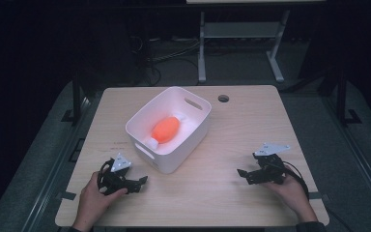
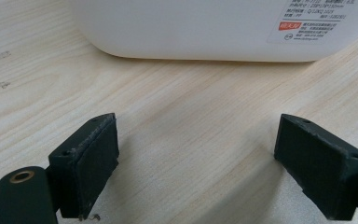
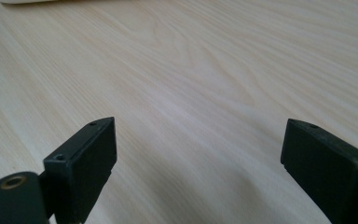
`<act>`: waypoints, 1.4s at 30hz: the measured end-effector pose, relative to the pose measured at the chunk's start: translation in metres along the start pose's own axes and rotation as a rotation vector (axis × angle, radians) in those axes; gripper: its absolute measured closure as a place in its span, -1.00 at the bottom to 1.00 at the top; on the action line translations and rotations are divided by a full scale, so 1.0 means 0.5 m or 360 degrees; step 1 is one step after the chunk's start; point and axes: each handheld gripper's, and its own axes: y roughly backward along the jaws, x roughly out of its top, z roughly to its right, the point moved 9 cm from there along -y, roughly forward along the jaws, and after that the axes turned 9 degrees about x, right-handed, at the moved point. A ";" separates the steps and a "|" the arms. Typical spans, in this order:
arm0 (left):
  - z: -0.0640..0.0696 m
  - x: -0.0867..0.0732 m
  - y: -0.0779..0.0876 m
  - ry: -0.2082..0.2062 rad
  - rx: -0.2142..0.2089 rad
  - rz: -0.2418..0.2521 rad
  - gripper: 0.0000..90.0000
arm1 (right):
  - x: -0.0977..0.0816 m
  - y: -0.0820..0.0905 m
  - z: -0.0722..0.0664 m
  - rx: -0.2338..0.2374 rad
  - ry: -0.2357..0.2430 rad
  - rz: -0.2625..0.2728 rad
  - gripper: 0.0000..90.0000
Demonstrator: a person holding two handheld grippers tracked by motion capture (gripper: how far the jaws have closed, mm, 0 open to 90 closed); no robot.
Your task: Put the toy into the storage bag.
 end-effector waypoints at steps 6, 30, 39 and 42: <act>0.000 0.000 0.000 0.0000 0.0000 0.0000 -0.72 | -0.033 0.011 0.009 -0.0056 -0.0052 0.0011 -0.78; 0.000 0.000 0.000 0.0000 0.0000 0.0000 -0.72 | -0.093 0.024 0.032 -0.0201 -0.0152 0.0006 -0.83; 0.000 0.000 0.000 0.0001 0.0000 0.0001 -0.72 | -0.093 0.023 0.032 -0.0206 -0.0156 0.0002 -0.85; 0.000 0.000 0.000 0.0000 0.0000 0.0000 -0.72 | -0.093 0.023 0.032 -0.0205 -0.0157 0.0002 -0.85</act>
